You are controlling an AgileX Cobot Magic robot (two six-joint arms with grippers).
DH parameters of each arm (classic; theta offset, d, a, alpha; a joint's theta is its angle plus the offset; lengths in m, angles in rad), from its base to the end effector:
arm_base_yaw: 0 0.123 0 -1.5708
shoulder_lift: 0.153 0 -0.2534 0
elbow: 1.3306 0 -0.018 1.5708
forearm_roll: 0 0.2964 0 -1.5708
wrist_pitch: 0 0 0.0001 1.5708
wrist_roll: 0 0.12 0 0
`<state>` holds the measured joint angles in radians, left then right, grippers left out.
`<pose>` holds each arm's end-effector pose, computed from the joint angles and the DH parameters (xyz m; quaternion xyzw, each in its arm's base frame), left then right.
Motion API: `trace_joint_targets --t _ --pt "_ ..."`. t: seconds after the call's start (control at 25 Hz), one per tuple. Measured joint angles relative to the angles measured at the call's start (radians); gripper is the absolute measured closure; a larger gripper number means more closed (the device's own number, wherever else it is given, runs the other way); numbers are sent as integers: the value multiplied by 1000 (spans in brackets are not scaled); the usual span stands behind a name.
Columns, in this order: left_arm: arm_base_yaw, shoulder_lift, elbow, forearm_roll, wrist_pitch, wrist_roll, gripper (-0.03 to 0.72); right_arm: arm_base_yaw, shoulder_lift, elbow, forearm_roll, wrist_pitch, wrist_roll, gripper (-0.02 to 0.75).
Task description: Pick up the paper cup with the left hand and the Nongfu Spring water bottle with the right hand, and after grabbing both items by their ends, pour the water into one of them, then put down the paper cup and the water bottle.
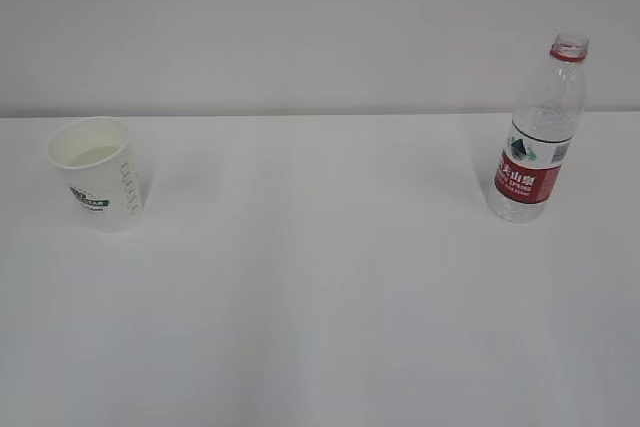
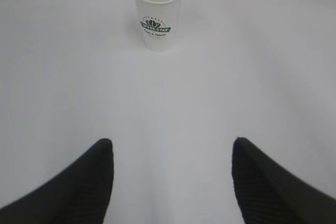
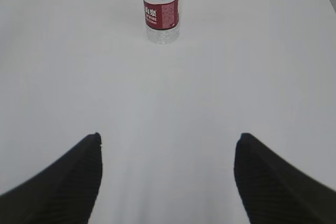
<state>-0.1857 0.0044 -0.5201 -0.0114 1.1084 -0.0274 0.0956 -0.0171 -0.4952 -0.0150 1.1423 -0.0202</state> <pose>0.0869 -0.0176 0.2874 0.0685 0.8587 -0.0597 0.5043 0.0860 0.0066 0.2774 -0.0497 0.8693 0.0111 0.4916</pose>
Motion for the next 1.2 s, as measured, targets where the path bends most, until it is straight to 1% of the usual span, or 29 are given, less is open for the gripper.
trace_joint_targets --t 0.44,0.8,1.2 --pt "0 0 0 0 0 0 174 0 0 0 0 0 1 148" --pt "0 0 0 0 0 0 102 0 0 0 0 0 1 148" --pt "0 0 0 0 0 0 97 0 0 0 0 0 1 148"
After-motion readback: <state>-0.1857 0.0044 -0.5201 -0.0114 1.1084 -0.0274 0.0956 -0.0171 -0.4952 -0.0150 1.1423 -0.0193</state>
